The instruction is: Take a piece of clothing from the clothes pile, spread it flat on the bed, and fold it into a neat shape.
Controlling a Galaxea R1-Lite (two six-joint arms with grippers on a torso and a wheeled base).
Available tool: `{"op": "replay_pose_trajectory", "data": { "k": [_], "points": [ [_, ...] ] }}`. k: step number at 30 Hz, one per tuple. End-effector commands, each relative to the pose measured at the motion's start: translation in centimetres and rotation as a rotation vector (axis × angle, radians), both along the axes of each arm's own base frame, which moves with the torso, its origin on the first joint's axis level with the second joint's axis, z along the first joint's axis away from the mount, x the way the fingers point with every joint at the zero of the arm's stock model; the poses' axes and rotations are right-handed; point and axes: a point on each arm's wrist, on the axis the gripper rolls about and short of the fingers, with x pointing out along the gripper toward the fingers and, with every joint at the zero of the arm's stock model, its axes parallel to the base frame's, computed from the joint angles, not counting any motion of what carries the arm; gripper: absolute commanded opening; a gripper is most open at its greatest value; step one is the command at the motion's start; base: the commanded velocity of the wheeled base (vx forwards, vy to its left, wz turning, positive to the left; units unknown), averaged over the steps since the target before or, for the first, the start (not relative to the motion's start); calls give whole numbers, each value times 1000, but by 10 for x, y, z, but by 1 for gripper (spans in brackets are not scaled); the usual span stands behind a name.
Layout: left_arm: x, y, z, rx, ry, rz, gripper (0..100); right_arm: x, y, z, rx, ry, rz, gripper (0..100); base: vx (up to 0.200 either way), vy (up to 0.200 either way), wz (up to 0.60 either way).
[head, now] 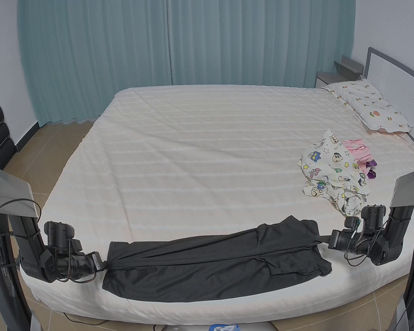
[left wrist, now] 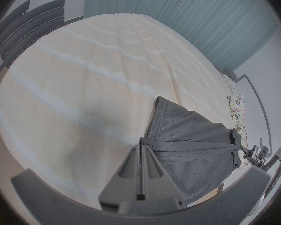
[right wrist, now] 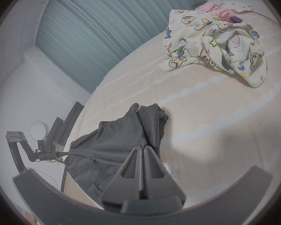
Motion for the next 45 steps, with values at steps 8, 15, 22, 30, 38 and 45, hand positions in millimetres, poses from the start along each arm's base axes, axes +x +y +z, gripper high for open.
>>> {"op": "replay_pose_trajectory", "data": {
  "k": [8, 15, 22, 30, 38, 45],
  "points": [
    [0, 0, -4, 33, 12, 10, 100, 1, 1, 4, 14, -29, 1, 100, 0, 0, 0],
    [5, 4, 8, -66, -16, 134, 100, 18, 3, 53, 125, -155, -44, 100, 0, 0, 0],
    [6, 10, 26, -233, -45, 224, 100, 25, 32, 45, 139, -81, 6, 100, 0, 0, 0],
    [4, 26, 29, -257, -61, 267, 100, 48, 37, 16, 126, 6, -1, 100, 0, 0, 0],
    [3, 25, 29, -257, -59, 268, 100, 53, 38, 3, 119, 36, 1, 100, 0, 0, 0],
    [2, 25, 29, -257, -57, 268, 100, 49, 41, 3, 117, 44, 11, 0, 0, 0, 0]
  ]
}}
